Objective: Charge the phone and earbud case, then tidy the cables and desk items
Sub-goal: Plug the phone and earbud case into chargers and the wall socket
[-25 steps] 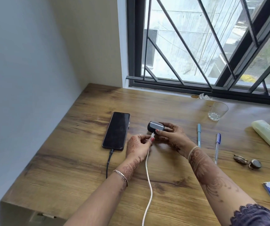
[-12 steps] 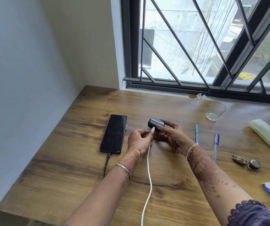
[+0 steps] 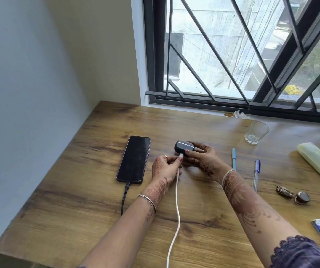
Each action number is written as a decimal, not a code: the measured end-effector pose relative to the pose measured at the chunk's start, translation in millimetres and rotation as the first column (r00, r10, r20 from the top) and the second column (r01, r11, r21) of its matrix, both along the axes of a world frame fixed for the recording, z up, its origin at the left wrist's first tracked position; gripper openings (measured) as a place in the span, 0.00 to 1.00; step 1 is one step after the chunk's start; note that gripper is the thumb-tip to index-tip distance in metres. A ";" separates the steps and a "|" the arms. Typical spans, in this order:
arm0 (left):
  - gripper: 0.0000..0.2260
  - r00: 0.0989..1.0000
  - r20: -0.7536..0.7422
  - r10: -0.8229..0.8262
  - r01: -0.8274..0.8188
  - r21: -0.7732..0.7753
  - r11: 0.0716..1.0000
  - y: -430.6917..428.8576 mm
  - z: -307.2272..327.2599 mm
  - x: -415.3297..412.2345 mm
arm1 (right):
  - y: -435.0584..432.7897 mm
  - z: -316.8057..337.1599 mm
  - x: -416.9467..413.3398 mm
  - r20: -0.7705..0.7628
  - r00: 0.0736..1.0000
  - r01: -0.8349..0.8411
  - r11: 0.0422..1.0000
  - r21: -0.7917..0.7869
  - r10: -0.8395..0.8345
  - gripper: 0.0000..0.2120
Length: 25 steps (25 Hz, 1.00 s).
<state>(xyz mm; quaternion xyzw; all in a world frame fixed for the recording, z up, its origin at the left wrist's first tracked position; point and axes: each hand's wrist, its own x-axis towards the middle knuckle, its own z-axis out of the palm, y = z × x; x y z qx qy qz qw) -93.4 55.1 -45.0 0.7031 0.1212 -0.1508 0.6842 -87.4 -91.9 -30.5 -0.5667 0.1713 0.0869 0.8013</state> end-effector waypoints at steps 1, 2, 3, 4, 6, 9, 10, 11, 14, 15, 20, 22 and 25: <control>0.04 1.000 -0.004 -0.006 0.006 -0.005 1.000 0.2 -0.8 1.1 | -1.2 0.3 0.4 0.001 1.000 -0.023 0.999 -0.048 0.023 0.20; 0.04 1.000 -0.008 -0.014 0.014 -0.011 1.000 0.2 -1.3 2.0 | -2.5 1.3 0.5 0.000 0.999 -0.048 0.995 -0.090 0.048 0.20; 0.04 1.000 -0.013 -0.023 0.023 -0.019 1.000 0.2 -1.4 2.8 | -3.5 2.6 0.4 -0.002 0.998 -0.070 0.990 -0.119 0.071 0.21; 0.04 0.999 -0.017 -0.033 0.033 -0.023 0.999 0.5 -1.6 3.2 | -4.1 3.8 0.2 -0.006 0.996 -0.090 0.986 -0.140 0.090 0.22; 0.07 0.998 -0.023 -0.052 0.052 -0.016 0.999 0.7 -2.8 3.6 | -4.9 5.1 -0.3 -0.006 0.993 -0.118 0.975 -0.190 0.119 0.23; 0.08 0.998 -0.024 -0.063 0.064 0.048 0.997 1.3 -7.9 4.4 | -4.0 7.4 0.7 -0.008 0.990 -0.140 0.959 -0.248 0.142 0.22; 0.07 0.998 -0.023 -0.064 0.065 0.056 0.996 1.7 -8.5 4.7 | -2.5 8.9 1.1 -0.008 0.987 -0.156 0.949 -0.273 0.160 0.22; 0.07 0.998 -0.026 -0.065 0.066 0.052 0.996 1.9 -8.4 5.9 | -1.2 10.8 1.8 -0.007 0.983 -0.178 0.931 -0.317 0.186 0.22; 0.09 0.995 -0.039 -0.088 0.089 0.032 0.996 4.3 -3.9 9.1 | 2.7 16.6 4.7 -0.020 0.958 -0.258 0.831 -0.493 0.286 0.21; 0.10 0.994 -0.044 -0.103 0.105 0.047 0.993 5.0 -1.7 10.8 | 2.7 17.4 5.9 -0.026 0.951 -0.274 0.803 -0.529 0.308 0.20; 0.13 0.987 0.013 -0.161 0.150 0.289 0.945 9.7 0.5 15.4 | -3.8 19.5 11.7 -0.073 0.941 -0.305 0.735 -0.606 0.330 0.22; 0.11 0.985 0.020 -0.172 0.157 0.310 0.938 11.2 0.7 13.6 | -4.5 20.0 12.5 -0.095 0.943 -0.304 0.705 -0.641 0.320 0.22; 0.10 0.986 0.023 -0.166 0.151 0.305 0.940 12.0 1.2 10.4 | -4.4 20.0 11.6 -0.098 0.943 -0.297 0.671 -0.679 0.318 0.25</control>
